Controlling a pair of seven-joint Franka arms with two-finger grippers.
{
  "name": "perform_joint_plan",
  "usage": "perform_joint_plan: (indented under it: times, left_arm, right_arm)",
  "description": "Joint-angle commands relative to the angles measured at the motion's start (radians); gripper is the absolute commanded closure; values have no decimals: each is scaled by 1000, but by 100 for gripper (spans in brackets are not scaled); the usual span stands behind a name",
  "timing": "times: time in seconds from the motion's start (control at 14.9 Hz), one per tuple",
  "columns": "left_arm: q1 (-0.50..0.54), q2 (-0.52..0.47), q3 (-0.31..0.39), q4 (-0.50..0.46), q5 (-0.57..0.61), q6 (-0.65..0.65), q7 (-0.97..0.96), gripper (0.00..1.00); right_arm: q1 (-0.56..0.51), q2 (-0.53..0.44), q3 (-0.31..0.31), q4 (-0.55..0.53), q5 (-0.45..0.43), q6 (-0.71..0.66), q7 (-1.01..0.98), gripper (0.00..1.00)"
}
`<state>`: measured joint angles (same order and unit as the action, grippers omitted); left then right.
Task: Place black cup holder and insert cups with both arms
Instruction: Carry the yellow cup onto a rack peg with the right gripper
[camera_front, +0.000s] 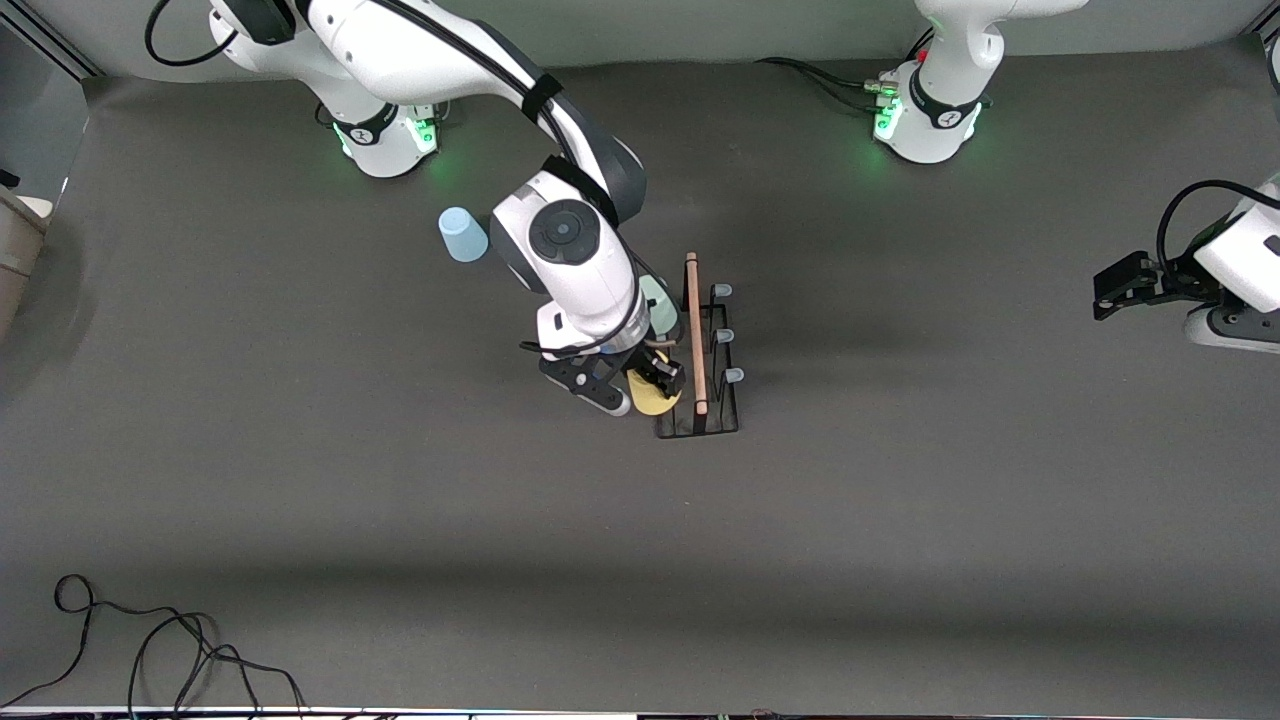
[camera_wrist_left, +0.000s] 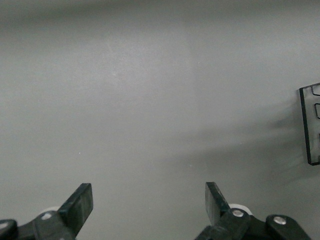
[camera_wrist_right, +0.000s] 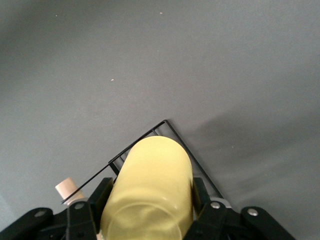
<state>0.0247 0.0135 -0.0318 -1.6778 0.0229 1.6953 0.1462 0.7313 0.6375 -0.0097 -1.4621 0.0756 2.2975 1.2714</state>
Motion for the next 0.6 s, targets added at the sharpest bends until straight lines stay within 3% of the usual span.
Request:
perform_joint_plan:
  times: [0.0, 0.2, 0.27, 0.4, 0.54]
  left_arm:
    - [-8, -15, 3, -2, 6, -19, -11, 0]
    - [-8, -12, 3, -2, 6, -17, -13, 0]
    - [-6, -12, 3, -2, 6, -17, -11, 0]
    - [-6, -12, 3, -2, 6, -17, -11, 0]
    - [-8, -12, 3, -2, 6, -17, -11, 0]
  right_arm:
    - [22, 31, -16, 35, -39, 8, 48, 100]
    - [23, 62, -15, 34, -71, 37, 68, 100]
    - [22, 67, -15, 35, -71, 40, 66, 91]
    - [22, 68, -13, 35, -69, 40, 66, 42]
    - [20, 68, -13, 35, -68, 40, 68, 7]
